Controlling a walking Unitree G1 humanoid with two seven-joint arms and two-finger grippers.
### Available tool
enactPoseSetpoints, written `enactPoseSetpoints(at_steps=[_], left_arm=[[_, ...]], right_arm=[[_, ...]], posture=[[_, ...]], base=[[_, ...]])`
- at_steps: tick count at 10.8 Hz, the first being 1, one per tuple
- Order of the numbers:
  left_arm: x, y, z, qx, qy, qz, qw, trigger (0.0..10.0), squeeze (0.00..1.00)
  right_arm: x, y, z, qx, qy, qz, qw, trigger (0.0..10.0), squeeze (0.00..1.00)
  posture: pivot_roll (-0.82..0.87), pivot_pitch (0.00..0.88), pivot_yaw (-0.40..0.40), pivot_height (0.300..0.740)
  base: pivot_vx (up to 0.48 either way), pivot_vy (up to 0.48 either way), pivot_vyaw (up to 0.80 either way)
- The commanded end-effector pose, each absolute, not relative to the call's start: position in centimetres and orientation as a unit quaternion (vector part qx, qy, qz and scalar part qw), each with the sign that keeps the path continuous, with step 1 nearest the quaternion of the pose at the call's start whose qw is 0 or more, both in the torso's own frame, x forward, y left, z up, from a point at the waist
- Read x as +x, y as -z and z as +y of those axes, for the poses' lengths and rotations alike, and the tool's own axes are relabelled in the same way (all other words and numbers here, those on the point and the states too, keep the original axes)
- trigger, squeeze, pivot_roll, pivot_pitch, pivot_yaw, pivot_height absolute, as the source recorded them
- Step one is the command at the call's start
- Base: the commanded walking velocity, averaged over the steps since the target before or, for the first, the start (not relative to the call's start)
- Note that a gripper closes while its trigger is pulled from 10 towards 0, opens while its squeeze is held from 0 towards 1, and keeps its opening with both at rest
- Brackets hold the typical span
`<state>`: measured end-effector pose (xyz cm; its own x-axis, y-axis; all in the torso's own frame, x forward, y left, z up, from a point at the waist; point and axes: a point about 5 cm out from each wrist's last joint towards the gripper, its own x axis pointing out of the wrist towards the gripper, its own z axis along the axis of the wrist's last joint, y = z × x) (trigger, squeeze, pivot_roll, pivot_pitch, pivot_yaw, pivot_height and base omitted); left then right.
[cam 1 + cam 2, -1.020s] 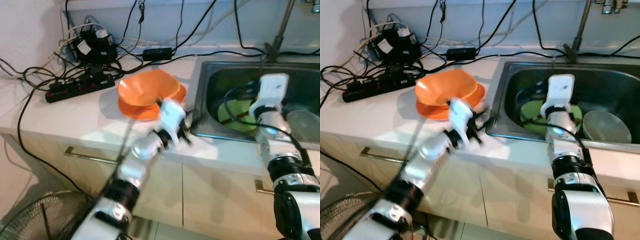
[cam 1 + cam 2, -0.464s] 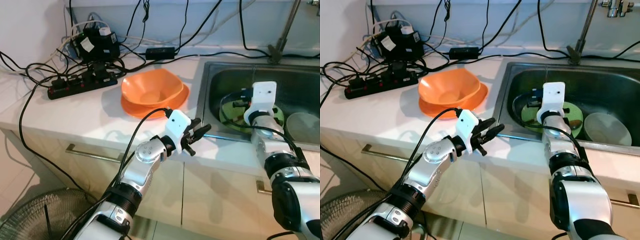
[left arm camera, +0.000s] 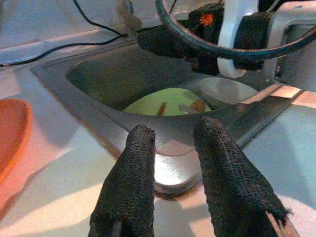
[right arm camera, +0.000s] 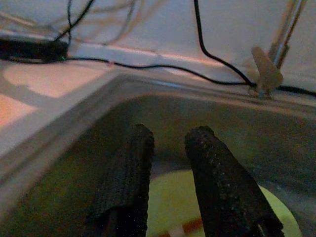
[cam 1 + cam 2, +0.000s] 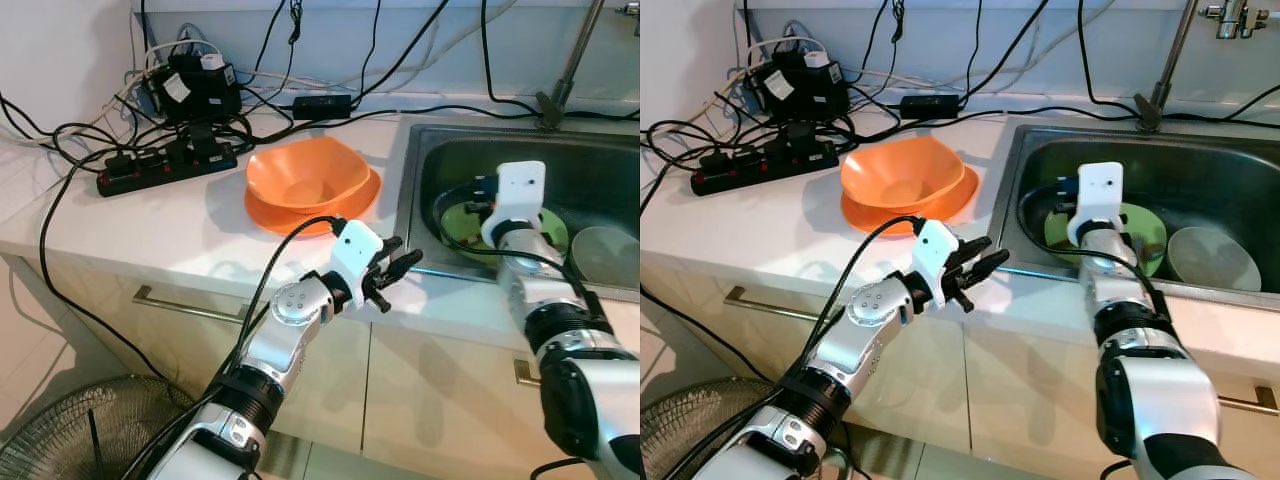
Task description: Kitchen organization
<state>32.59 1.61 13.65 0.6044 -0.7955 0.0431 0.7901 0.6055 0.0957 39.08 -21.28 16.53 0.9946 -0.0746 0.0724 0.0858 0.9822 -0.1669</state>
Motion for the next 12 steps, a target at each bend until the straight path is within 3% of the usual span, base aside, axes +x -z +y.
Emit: enactPoseSetpoints(at_steps=[1, 3, 6, 12], left_arm=[[32.9, -13.7, 2.4, 0.039, 0.423, -0.046, 0.904, 10.0, 0.00], [33.5, -15.8, 3.3, 0.009, 0.376, -0.106, 0.920, 10.0, 0.00], [34.1, -17.5, 4.5, -0.009, 0.324, -0.155, 0.933, 10.0, 0.00], [33.8, -17.1, 5.7, -0.014, 0.288, -0.162, 0.944, 10.0, 0.00]], right_arm=[[39.5, -18.3, -20.4, -0.080, 0.024, -0.075, 0.994, 10.0, 0.00], [38.9, -20.2, -18.9, -0.058, -0.001, -0.173, 0.983, 10.0, 0.00], [37.0, -20.7, -18.4, -0.043, 0.002, -0.229, 0.973, 10.0, 0.00], [30.7, -16.3, -17.4, -0.041, -0.020, -0.183, 0.982, 10.0, 0.00]], posture=[[0.06, 0.000, 0.093, 0.740], [0.06, 0.000, 0.091, 0.740], [0.03, 0.000, 0.106, 0.740], [0.01, 0.000, 0.127, 0.740]], base=[[0.000, 0.000, 0.00], [0.000, 0.000, 0.00], [0.000, 0.000, 0.00], [0.000, 0.000, 0.00]])
